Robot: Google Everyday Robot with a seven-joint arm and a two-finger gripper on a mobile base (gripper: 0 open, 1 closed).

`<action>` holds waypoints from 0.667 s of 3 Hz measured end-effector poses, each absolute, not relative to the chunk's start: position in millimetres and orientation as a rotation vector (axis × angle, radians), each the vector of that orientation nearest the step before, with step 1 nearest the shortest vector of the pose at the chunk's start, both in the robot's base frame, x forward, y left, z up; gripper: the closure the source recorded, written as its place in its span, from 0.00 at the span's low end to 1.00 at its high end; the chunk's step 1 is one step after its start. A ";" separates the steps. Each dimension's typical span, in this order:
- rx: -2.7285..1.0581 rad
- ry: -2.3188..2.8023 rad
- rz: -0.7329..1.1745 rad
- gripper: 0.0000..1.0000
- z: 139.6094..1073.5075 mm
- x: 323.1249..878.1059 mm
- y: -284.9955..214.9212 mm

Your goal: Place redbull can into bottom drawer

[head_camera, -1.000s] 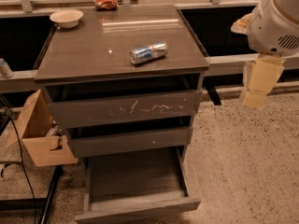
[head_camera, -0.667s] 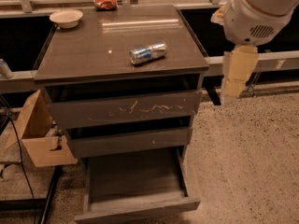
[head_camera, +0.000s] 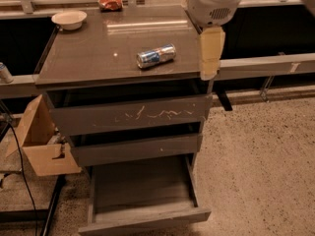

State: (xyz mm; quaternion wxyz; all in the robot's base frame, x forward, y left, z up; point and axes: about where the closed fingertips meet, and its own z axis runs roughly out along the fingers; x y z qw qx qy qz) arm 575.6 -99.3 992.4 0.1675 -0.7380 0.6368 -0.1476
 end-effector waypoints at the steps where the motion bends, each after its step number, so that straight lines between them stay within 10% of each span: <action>1: -2.171 1.729 -0.389 0.00 990.7 619.5 -74.3; 2: -2.176 1.710 -0.417 0.00 986.1 636.2 -75.2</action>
Offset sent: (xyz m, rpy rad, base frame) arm 0.0347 0.0189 -0.0064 -0.0126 0.0266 0.0664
